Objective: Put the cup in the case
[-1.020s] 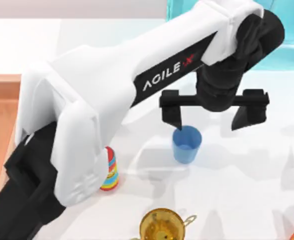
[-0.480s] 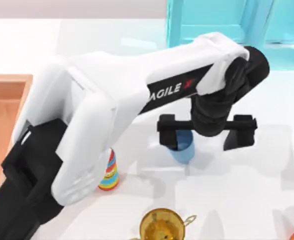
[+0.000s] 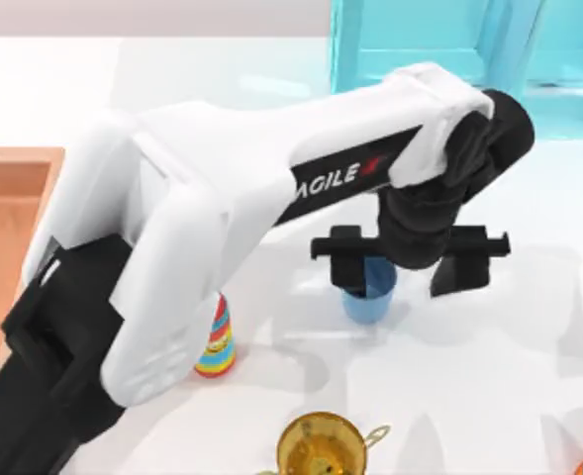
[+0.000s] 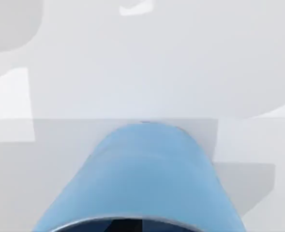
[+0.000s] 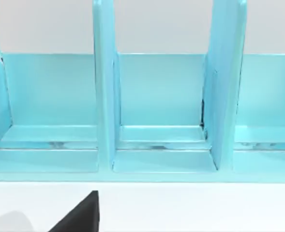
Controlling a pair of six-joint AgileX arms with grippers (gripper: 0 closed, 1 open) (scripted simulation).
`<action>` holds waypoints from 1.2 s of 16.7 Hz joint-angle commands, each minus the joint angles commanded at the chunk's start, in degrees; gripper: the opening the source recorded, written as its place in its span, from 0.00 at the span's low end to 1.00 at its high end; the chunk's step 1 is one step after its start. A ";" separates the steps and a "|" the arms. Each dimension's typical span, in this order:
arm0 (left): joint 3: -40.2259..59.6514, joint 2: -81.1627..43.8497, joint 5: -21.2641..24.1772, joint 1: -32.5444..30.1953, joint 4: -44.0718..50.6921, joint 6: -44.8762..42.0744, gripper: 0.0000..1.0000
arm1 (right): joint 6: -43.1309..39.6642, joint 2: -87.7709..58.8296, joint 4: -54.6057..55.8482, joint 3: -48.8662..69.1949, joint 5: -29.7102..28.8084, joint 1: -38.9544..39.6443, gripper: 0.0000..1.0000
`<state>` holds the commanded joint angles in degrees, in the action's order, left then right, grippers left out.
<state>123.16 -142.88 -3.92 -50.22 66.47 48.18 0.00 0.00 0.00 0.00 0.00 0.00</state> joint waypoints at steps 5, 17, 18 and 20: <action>0.00 0.00 0.00 0.00 0.00 0.00 0.17 | 0.00 0.00 0.00 0.00 0.00 0.00 1.00; -0.15 0.17 0.00 -0.10 0.09 -0.18 0.00 | 0.00 0.00 0.00 0.00 0.00 0.00 1.00; -0.63 0.61 0.13 0.54 0.41 -0.84 0.00 | 0.00 0.00 0.00 0.00 0.00 0.00 1.00; -2.94 2.42 0.67 3.46 1.79 -3.92 0.00 | 0.00 0.00 0.00 0.00 0.00 0.00 1.00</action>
<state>120.22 -140.45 -3.25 -46.76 68.26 44.25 0.00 0.00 0.00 0.00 0.00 0.00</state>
